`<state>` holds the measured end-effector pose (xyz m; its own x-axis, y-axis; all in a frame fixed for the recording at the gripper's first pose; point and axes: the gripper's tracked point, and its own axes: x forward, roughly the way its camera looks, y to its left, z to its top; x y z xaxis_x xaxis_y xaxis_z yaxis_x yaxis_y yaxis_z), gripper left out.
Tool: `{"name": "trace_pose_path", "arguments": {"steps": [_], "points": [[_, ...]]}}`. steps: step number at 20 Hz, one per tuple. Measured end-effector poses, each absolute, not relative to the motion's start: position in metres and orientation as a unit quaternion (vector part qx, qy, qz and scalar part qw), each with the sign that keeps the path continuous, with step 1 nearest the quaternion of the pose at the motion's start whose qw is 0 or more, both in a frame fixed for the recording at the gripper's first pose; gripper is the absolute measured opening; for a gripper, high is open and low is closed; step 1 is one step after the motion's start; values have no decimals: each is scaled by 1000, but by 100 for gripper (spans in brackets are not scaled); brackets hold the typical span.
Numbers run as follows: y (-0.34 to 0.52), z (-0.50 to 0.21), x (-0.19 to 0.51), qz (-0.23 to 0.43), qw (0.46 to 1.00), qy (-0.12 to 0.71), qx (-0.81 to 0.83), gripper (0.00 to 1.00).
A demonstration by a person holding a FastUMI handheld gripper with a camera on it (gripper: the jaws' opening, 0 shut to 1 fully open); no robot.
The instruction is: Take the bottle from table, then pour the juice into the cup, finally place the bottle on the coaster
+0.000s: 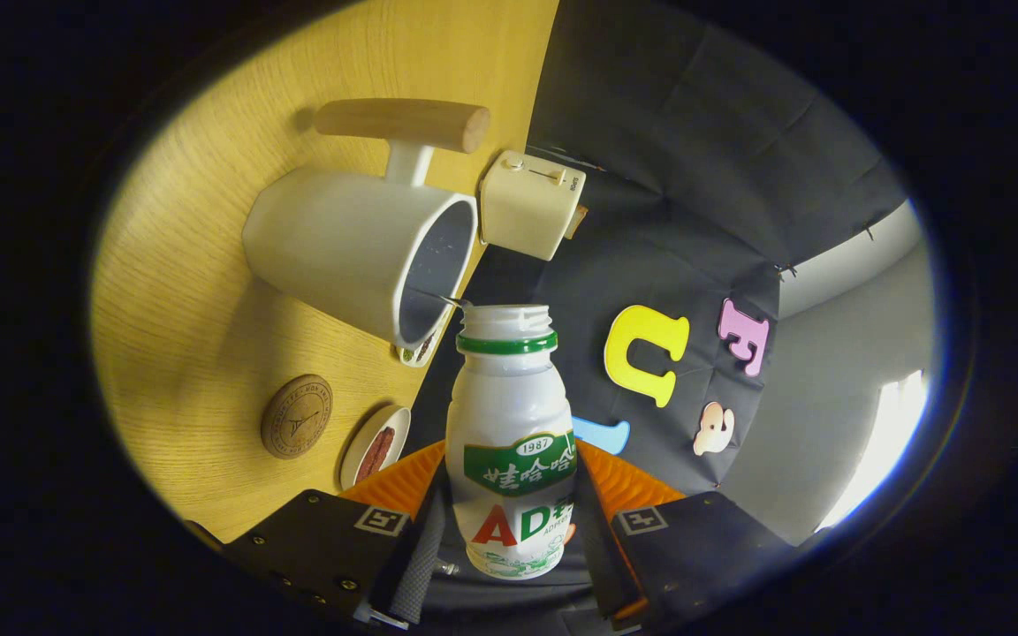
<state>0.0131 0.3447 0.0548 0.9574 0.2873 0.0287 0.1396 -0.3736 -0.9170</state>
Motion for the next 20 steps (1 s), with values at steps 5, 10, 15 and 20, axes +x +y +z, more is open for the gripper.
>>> {"name": "trace_pose_path", "arguments": {"steps": [5, 10, 15, 20], "points": [[345, 55, 14, 70, 536, -126, -832, 71], [345, 55, 13, 65, 526, -130, -838, 71], [345, 54, 12, 63, 517, -130, -844, 71], [346, 53, 12, 63, 510, -129, -848, 71]]}}
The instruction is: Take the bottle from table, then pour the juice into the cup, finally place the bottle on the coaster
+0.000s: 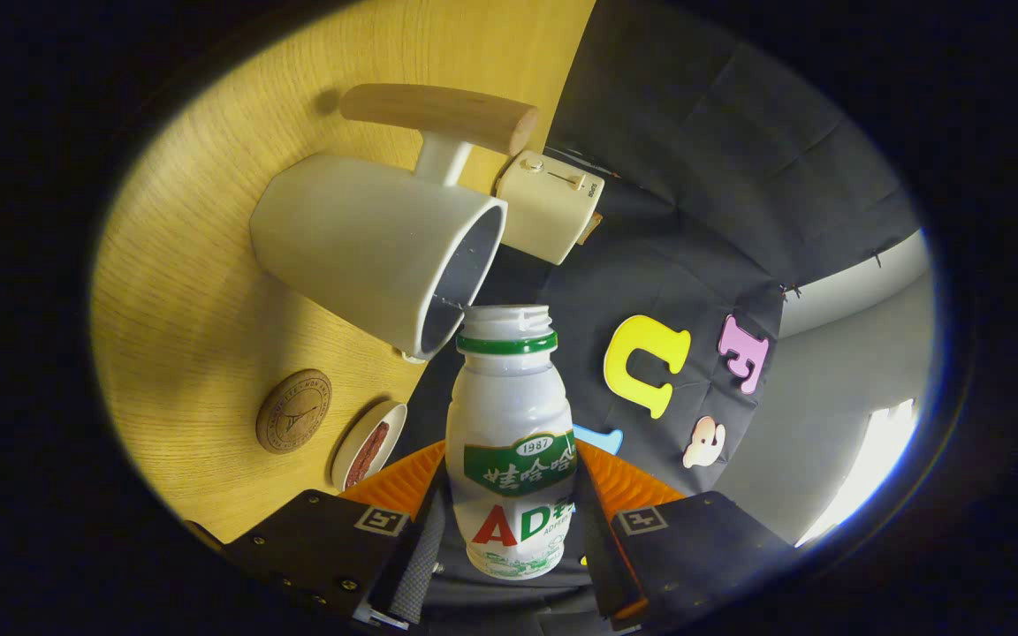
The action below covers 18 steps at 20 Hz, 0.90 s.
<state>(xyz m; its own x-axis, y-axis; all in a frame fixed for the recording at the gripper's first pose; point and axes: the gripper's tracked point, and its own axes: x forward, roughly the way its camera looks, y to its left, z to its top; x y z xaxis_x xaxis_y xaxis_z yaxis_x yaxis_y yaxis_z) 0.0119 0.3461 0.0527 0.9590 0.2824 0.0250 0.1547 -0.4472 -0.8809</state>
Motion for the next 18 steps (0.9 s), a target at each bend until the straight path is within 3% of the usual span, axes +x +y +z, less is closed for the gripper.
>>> {"name": "trace_pose_path", "arguments": {"steps": [18], "points": [[347, 47, 13, 65, 504, -126, -852, 71]]}}
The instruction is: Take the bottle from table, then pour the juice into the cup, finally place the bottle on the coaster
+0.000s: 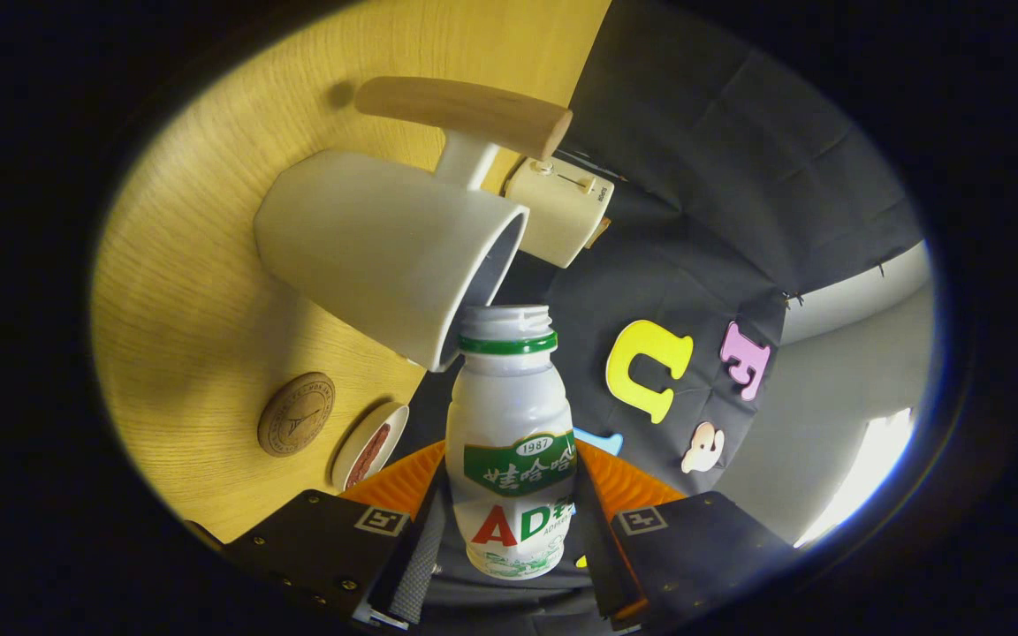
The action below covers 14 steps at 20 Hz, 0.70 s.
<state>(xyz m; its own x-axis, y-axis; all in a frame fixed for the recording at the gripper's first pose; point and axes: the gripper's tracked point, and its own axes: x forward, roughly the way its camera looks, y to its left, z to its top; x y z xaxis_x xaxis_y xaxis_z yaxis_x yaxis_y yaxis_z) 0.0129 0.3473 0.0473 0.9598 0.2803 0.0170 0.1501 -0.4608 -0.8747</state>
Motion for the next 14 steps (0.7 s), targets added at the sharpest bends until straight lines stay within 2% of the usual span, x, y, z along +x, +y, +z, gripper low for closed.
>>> {"name": "trace_pose_path", "arguments": {"steps": [6, 14], "points": [[344, 44, 16, 72, 527, -113, -839, 71], [338, 40, 21, 95, 629, -86, -767, 70]]}}
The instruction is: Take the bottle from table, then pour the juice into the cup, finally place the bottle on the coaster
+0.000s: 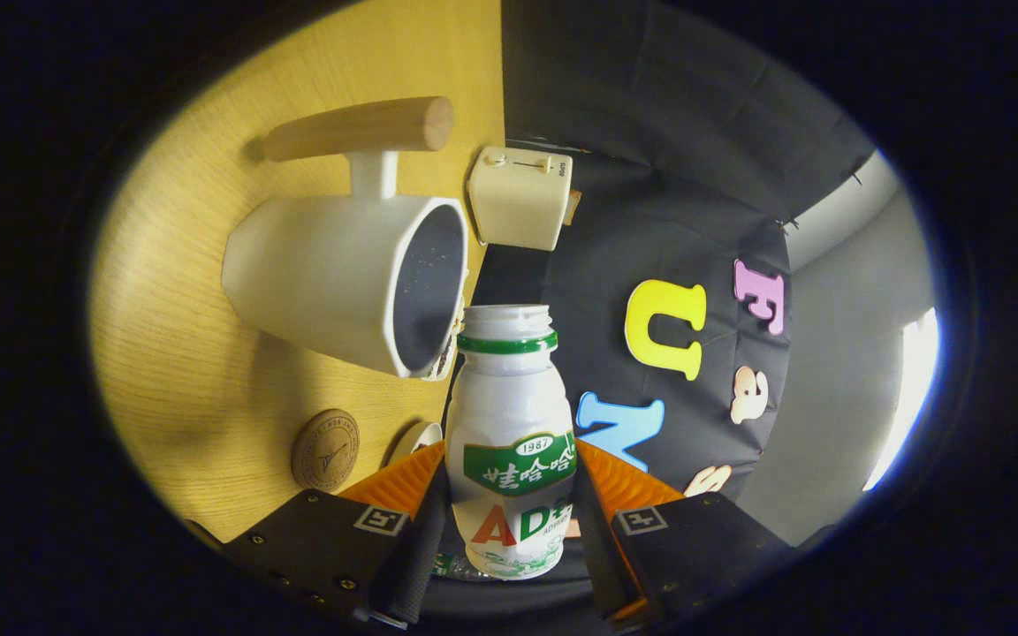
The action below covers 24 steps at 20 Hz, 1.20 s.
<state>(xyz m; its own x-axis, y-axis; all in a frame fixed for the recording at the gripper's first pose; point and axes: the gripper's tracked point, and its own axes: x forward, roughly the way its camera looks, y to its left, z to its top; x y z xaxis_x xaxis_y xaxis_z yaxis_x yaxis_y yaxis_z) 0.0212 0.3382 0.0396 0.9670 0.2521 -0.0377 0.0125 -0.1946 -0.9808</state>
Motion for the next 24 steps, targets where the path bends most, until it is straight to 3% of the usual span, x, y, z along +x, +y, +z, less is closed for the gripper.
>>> {"name": "trace_pose_path", "arguments": {"steps": [6, 12, 24], "points": [[330, 34, 21, 123, 702, -42, -700, 71], [319, 31, 20, 117, 730, -32, -673, 71], [304, 21, 29, 135, 849, 32, -509, 71]]}}
